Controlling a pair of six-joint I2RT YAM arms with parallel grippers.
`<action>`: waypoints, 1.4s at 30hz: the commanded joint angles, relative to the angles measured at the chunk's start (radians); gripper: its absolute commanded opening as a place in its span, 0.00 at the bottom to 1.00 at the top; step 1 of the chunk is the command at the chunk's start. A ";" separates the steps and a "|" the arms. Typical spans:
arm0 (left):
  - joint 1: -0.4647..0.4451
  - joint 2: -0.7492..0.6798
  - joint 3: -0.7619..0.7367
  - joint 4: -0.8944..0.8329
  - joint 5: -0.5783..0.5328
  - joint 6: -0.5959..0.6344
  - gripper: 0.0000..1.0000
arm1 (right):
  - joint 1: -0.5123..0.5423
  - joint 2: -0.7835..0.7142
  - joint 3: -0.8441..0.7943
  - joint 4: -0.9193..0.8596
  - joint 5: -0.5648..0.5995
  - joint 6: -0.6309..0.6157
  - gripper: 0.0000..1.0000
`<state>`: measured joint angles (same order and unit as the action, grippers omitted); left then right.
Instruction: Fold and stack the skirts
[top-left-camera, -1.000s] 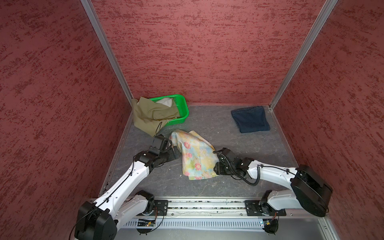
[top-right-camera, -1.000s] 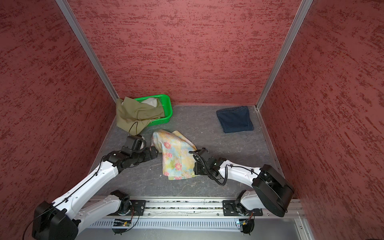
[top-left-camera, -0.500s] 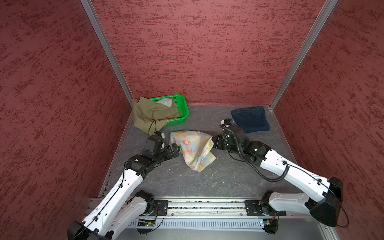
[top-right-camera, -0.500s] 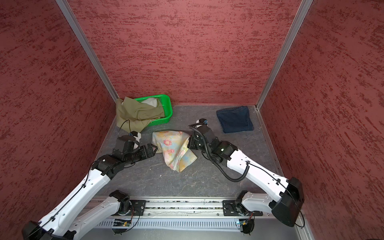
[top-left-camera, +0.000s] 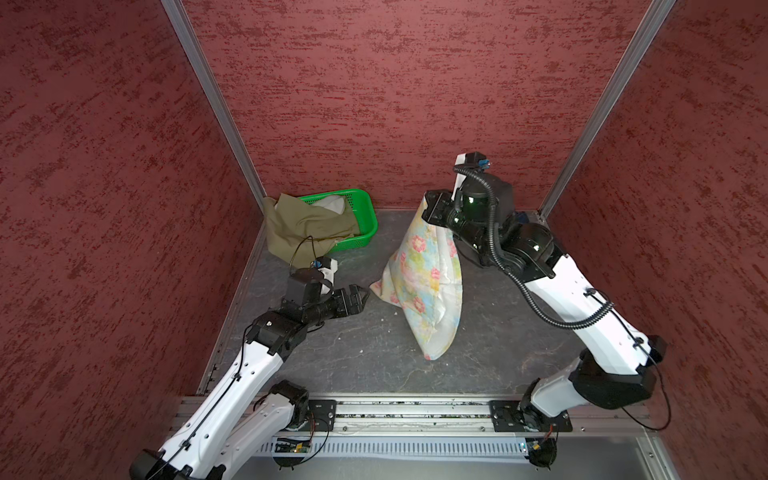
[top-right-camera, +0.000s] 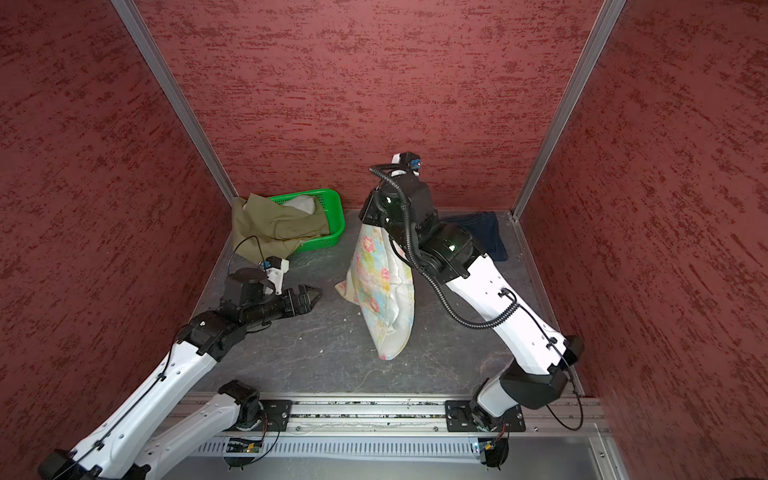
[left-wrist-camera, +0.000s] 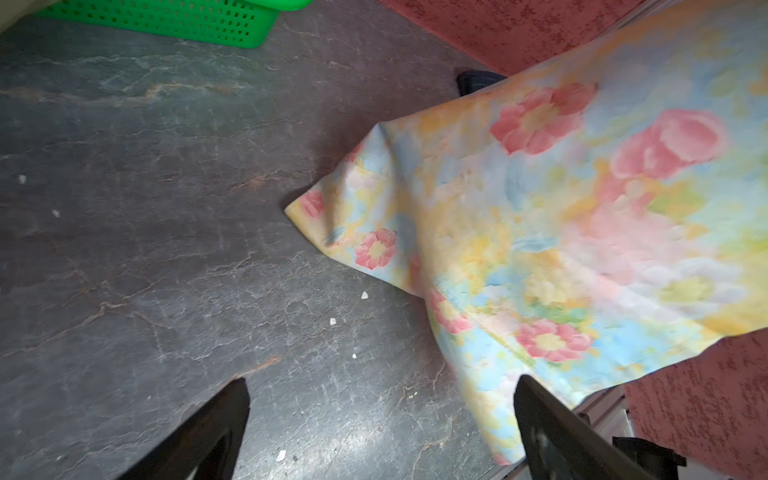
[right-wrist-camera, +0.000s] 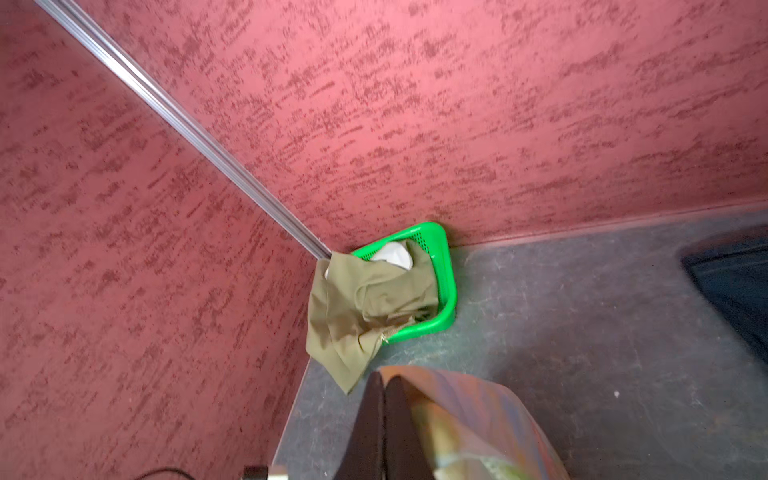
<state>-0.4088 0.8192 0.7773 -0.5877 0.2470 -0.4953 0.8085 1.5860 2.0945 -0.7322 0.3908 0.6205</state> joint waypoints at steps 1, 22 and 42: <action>-0.029 -0.016 -0.021 0.078 0.057 0.037 1.00 | -0.005 0.061 0.164 -0.097 0.143 -0.075 0.00; -0.584 0.443 -0.216 0.772 -0.562 -0.056 0.99 | -0.069 0.158 0.347 -0.156 0.215 -0.116 0.00; -0.330 0.276 -0.109 0.684 -0.542 0.193 0.00 | -0.127 0.077 0.268 -0.165 0.178 -0.124 0.00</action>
<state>-0.7685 1.1915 0.6052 0.2085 -0.3389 -0.3737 0.7036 1.7039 2.3692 -0.9104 0.5789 0.4965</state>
